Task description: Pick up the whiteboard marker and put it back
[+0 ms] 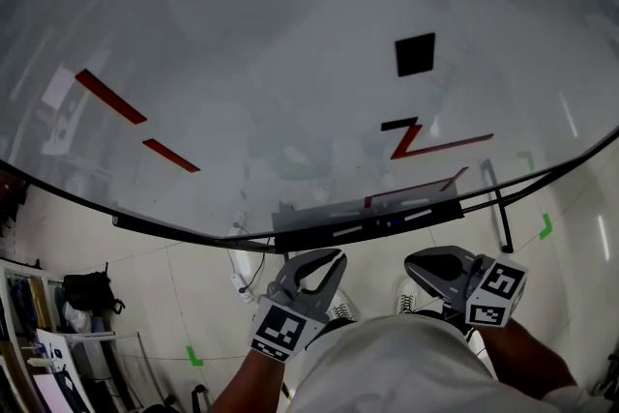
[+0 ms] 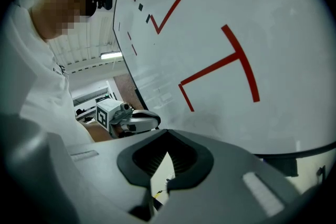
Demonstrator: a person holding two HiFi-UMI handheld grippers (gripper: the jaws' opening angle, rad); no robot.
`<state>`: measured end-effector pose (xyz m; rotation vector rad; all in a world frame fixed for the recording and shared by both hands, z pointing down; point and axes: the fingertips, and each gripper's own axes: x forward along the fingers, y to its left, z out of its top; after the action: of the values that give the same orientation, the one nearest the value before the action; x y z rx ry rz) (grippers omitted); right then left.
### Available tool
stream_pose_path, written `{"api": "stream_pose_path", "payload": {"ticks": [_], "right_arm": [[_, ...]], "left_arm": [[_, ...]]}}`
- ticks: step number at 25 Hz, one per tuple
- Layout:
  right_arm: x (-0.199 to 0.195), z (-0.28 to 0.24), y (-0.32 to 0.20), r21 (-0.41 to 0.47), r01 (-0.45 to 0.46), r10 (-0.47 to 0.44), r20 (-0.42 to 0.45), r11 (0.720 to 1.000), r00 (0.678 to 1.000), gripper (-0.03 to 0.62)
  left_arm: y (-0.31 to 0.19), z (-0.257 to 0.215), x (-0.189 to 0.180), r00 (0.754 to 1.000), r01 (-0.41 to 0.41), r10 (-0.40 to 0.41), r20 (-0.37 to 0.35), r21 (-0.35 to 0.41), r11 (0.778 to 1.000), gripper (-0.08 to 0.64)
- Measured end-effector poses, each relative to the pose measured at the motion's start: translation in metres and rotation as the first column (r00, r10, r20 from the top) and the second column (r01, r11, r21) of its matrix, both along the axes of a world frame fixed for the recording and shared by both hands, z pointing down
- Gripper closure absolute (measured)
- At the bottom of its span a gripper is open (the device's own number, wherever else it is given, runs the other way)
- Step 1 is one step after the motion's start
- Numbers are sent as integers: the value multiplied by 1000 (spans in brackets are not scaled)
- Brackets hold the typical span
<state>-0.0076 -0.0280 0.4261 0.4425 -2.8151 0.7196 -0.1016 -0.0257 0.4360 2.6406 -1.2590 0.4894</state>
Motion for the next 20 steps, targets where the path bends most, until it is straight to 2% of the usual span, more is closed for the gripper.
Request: {"api": "stream_pose_path", "payload": {"ticks": [3, 6, 13, 17, 20], "right_arm": [[2, 5, 0, -7, 2, -2, 1, 1000, 1000, 591], [2, 5, 2, -11, 0, 1, 7, 1000, 1000, 591], [4, 3, 0, -2, -10, 10, 12, 1000, 1000, 591], [5, 2, 1, 2, -17, 17, 14, 1000, 1000, 591], [6, 2, 2, 2, -23, 23, 15, 1000, 1000, 591]], "left_arm": [[0, 6, 2, 993, -35, 32, 113, 24, 999, 525], [3, 11, 4, 976, -64, 56, 211, 31, 997, 525], [0, 23, 1, 956, -62, 60, 288, -4, 998, 518], [1, 33, 1, 912, -90, 88, 400, -15, 996, 515], [1, 42, 3, 889, -102, 111, 445, -45, 994, 506]]}}
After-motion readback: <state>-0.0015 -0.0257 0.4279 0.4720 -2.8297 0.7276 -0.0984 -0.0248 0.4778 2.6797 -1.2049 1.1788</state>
